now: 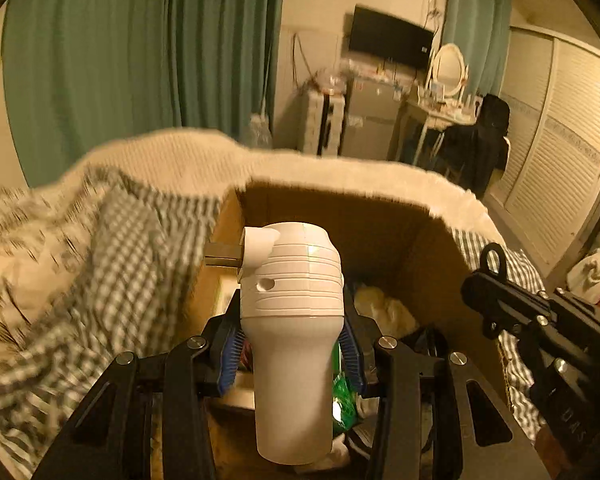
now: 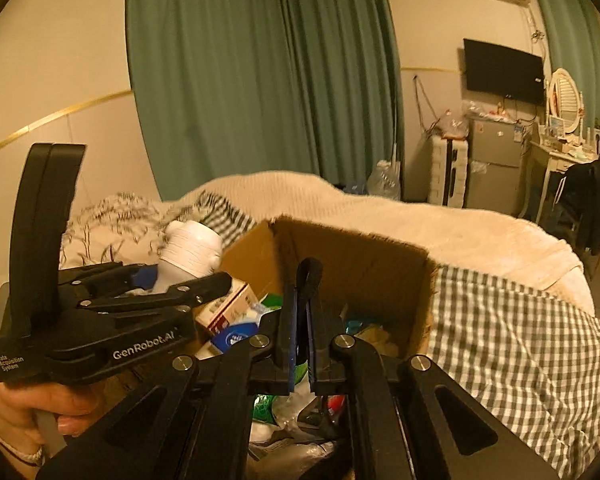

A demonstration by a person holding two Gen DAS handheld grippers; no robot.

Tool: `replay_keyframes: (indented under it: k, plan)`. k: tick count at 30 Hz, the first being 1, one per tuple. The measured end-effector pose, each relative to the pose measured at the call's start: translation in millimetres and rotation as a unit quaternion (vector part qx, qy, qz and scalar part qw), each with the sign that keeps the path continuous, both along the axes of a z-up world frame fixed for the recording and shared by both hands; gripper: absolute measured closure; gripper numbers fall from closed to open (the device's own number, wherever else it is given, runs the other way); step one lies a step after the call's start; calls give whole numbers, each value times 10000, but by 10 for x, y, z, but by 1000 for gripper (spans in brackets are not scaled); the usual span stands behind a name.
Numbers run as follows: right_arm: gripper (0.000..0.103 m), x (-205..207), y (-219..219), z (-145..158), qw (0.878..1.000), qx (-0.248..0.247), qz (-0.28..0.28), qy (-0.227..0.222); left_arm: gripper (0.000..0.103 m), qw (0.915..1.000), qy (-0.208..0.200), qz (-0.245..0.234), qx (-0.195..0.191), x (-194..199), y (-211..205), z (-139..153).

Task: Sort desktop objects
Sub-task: 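Lower the device and ring into the box and open both tools, then withdraw both tools from the box toward the white tubes on the bed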

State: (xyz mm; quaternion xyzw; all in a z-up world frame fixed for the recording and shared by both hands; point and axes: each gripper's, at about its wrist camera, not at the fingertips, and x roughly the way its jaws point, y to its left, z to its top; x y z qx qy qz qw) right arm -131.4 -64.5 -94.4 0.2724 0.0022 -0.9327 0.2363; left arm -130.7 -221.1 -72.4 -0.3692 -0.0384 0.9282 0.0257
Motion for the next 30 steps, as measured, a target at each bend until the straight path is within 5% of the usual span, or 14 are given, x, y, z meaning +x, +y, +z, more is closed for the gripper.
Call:
replay_keyframes:
  k: [8, 10, 12, 13, 18, 30]
  plan:
    - [99, -66, -16, -269, 9988, 236, 84, -423, 58, 9989, -253, 80, -375, -68, 60, -192]
    - [81, -21, 7, -269, 9988, 302, 18, -384, 55, 9987, -227, 104, -437, -68, 58, -183]
    - [49, 34, 29, -258, 9991, 298, 6, -312, 46, 9990, -168, 119, -386, -61, 50, -142]
    - [47, 60, 41, -249, 9991, 311, -29, -276, 44, 9992, -112, 139, -371, -41, 51, -109]
    - [44, 208, 152, -130, 9986, 475, -221, -22, 37, 9992, 166, 174, -306, 78, 65, 64]
    - [28, 453, 685, 389, 9961, -29, -776, 430, 17, 9976, 671, 102, -156, 316, 256, 360]
